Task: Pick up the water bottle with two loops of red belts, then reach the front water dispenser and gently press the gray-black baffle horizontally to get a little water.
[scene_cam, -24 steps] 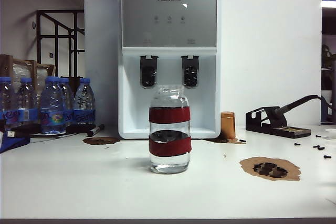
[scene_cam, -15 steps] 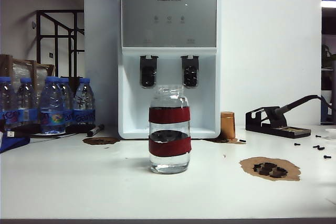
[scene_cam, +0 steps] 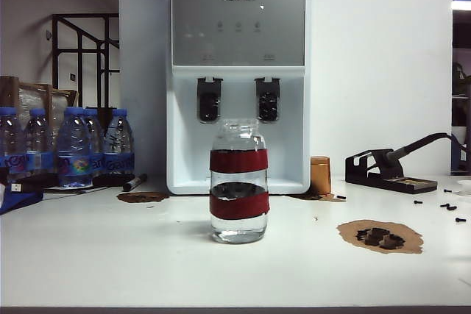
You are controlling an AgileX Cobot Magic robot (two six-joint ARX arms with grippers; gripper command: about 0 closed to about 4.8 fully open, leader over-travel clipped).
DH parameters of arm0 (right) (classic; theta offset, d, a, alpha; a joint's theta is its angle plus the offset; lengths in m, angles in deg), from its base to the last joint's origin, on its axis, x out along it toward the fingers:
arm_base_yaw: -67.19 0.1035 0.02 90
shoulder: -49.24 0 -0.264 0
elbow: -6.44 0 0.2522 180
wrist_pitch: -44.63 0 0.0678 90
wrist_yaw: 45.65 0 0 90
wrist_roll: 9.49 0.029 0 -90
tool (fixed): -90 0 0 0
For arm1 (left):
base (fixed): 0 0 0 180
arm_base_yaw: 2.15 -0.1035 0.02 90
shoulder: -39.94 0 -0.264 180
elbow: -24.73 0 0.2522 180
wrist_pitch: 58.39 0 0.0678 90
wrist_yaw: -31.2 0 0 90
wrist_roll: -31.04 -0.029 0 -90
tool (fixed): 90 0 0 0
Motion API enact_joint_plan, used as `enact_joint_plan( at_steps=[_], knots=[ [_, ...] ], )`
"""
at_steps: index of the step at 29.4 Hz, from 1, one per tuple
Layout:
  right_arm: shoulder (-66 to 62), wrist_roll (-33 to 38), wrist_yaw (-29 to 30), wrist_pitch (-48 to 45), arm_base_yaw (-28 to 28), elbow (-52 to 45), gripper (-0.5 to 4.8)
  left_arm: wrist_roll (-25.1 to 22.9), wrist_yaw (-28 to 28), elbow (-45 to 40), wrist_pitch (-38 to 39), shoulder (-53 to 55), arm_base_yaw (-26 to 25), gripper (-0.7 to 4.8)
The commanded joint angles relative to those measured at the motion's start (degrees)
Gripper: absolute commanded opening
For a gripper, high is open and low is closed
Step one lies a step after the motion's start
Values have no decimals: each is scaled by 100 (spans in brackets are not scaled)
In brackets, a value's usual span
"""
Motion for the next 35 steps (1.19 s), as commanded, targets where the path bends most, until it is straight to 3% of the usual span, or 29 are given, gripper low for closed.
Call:
enact_joint_plan(
  at_steps=[1, 3, 5, 6, 8, 10, 14, 16, 17, 21, 27, 28, 30, 35],
  knots=[
    [-791, -234, 511, 1069, -11, 802, 4, 13, -435, 2, -243, 688, 376, 479],
    [-1646, -599, 669, 1869, -11, 1488, 22, -208, -422, 0, -232, 1235, 717, 479],
    [-2361, -944, 966, 2367, -9, 1971, 95, -658, -402, -28, -96, 1550, 964, 479],
    [-2813, -1185, 1412, 2592, -9, 2225, 99, -1095, -404, -48, 31, 1764, 1108, 479],
    [-3239, -1259, 1768, 2736, -9, 2430, 99, -1427, -398, -48, 68, 2024, 1235, 479],
    [-3442, -1331, 1729, 2728, -9, 2485, 98, -1515, -424, -46, -46, 2271, 1263, 479],
    [-3528, -1504, 861, 2754, -7, 2483, 100, -1589, -732, -46, -223, 2564, 1279, 479],
    [-3528, -1729, 890, 2747, -7, 2483, 105, -1731, -946, -44, -284, 2627, 1279, 479],
    [-3528, -1832, 911, 2750, -7, 2485, 117, -1838, -1029, -44, -332, 2656, 1281, 479],
    [-3545, -1871, 1257, 2782, -7, 2483, 251, -1945, -1204, -44, -345, 2664, 1281, 479],
    [-3547, -1963, 1349, 2774, -7, 2474, 261, -1943, -1294, -46, -334, 2824, 1421, 479],
    [-3547, -1974, 1346, 2774, -7, 2472, 281, -1943, -1290, -44, -374, 2905, 1467, 479],
    [-3547, -1985, 1346, 2765, -7, 2472, 381, -1971, -1261, -44, -518, 3213, 1585, 479],
    [-3547, -2022, 1333, 2750, -7, 2470, 382, -2146, -1106, -37, -1578, 4369, 1709, 479]
  ],
)
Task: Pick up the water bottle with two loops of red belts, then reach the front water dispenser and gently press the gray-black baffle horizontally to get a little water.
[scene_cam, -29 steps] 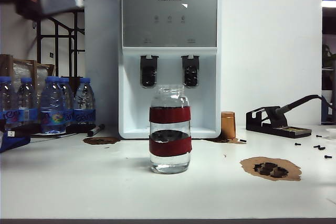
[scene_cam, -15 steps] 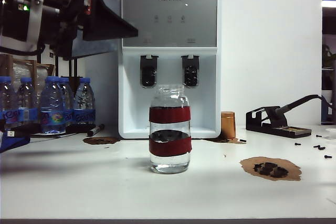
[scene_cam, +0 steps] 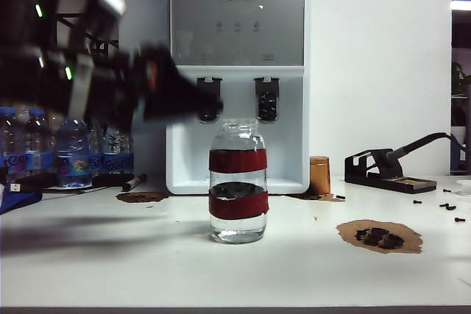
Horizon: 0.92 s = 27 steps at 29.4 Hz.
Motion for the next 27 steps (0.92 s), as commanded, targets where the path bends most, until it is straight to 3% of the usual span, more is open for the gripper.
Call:
enact_joint_plan(
  at_steps=[1, 5, 15, 27],
  knots=[
    [-9, -2, 4, -63, -4, 26, 382, -74, -28, 20, -909, 588, 0, 479],
    [-9, 0, 7, -63, -4, 26, 382, -70, -273, 22, -1591, 1211, 2, 479],
    [-4, -39, 170, -142, -2, 26, 382, -66, -492, 24, -1899, 1504, 315, 479],
    [-4, -42, 166, -258, 0, 26, 382, -367, 369, 190, -1812, 1810, 529, 479]
  ],
)
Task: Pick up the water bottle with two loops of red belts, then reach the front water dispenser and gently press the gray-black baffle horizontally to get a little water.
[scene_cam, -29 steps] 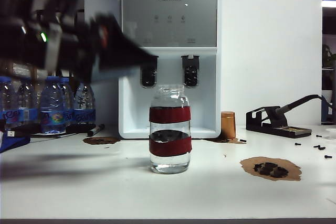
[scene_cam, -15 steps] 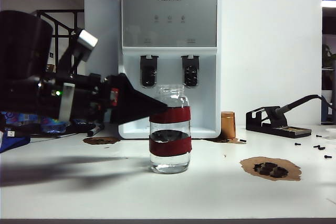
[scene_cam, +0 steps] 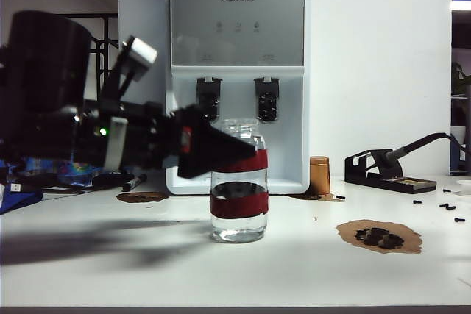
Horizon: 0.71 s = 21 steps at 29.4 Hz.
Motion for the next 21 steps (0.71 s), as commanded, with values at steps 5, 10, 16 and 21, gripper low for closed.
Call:
enact_joint_plan(
  at_steps=[5, 10, 16, 21],
  knots=[
    [-4, -22, 15, -114, 0, 26, 382, -199, 236, 352, -17, 697, 7, 479],
    [-4, -20, 20, -118, 0, 26, 382, -199, 236, 595, -48, 1108, 9, 479],
    [-2, -15, 168, -376, 0, 26, 382, -199, 302, 907, -101, 1436, 9, 440],
    [-4, 52, 168, -575, 0, 26, 382, -197, 787, 922, -122, 1453, 4, -1]
  ],
)
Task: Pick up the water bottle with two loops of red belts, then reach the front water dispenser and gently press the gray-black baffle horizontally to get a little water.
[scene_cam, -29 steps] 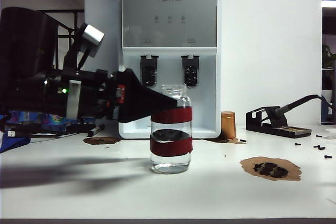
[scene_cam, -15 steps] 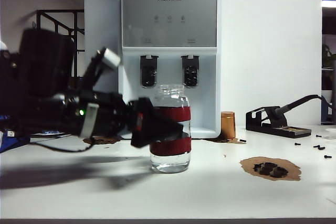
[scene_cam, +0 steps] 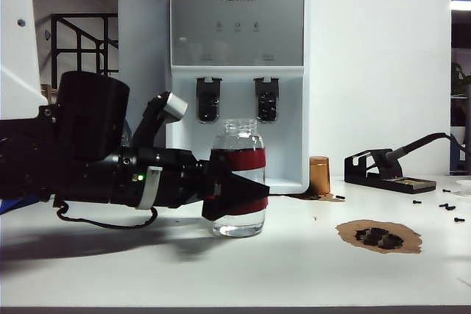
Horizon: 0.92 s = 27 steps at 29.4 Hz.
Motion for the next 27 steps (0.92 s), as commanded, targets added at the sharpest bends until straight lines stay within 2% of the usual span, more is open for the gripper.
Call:
enact_joint_plan(
  at_steps=[1, 5, 6, 10, 14, 17, 21, 27],
  knots=[
    [-4, 46, 17, -219, 0, 26, 382, -61, 592, 0, 98, 33, -31, -5],
    [-4, 37, -55, -302, -2, 24, 382, -61, 1904, 109, -446, 28, -59, -5],
    [-4, 35, -101, -341, -2, 24, 382, -61, 2072, 186, -417, 28, -57, -5],
    [-4, 33, -348, -603, -2, 24, 382, -59, 2675, 807, 442, 28, -81, -5],
    [-2, 9, -345, -938, -2, 26, 382, -33, 2844, 1460, 1233, 31, -162, -4],
    [-2, 13, -343, -1117, -2, 26, 382, 20, 3025, 1799, 1528, 31, -168, -4],
    [-2, 11, -343, -1152, -2, 24, 382, 177, 3397, 2251, 2072, 35, -197, -5],
    [-2, 13, -343, -1141, -2, 24, 382, 308, 3558, 2776, 2811, 35, -254, -4]
  ],
)
